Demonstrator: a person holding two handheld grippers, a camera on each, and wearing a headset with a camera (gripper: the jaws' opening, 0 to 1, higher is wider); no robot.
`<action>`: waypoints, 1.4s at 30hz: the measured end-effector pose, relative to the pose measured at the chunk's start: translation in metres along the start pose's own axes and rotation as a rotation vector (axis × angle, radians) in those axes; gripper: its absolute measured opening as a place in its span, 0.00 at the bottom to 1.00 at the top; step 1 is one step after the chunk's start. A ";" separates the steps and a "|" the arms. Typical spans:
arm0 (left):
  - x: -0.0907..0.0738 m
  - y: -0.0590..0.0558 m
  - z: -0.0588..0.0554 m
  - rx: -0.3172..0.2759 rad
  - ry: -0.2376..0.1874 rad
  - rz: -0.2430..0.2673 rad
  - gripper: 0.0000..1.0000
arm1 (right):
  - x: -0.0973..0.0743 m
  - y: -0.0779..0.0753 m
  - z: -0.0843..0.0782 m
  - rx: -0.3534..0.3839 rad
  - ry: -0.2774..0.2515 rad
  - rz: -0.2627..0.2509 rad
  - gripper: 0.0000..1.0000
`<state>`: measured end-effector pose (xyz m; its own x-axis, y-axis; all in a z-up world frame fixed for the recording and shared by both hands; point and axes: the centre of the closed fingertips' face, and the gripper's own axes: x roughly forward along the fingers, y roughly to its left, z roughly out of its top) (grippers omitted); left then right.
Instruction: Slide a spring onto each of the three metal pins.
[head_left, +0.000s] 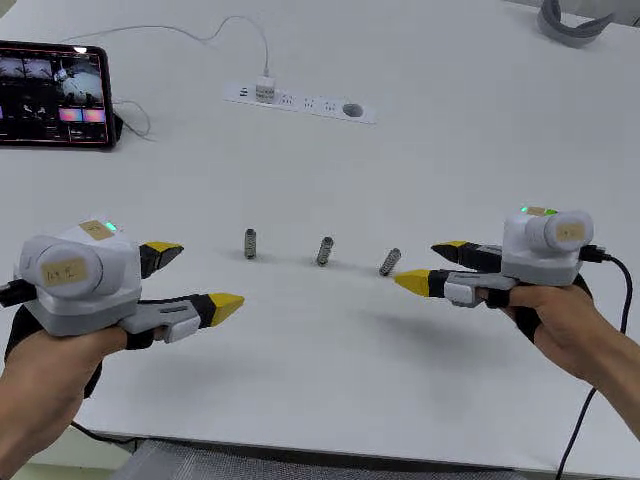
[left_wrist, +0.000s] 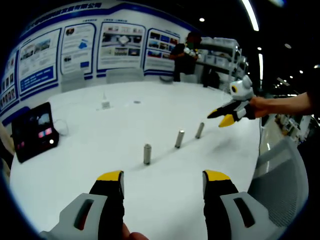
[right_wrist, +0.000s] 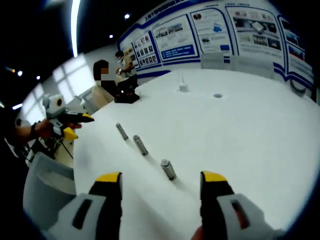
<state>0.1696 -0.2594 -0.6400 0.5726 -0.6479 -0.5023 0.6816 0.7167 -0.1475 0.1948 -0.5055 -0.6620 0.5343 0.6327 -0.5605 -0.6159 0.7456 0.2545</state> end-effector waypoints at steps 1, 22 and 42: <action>0.000 0.000 0.000 0.000 0.000 -0.001 0.65 | -0.001 0.001 0.000 0.001 -0.003 0.000 0.67; 0.004 0.003 0.000 0.006 0.012 0.003 0.68 | -0.006 0.017 -0.013 -0.033 -0.013 -0.018 0.79; 0.004 0.008 0.005 0.000 0.005 0.017 0.71 | -0.015 0.038 -0.023 -0.012 -0.042 -0.018 0.82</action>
<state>0.1795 -0.2572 -0.6393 0.5818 -0.6344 -0.5090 0.6718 0.7276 -0.1389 0.1504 -0.4920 -0.6616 0.5690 0.6278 -0.5311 -0.6128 0.7544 0.2353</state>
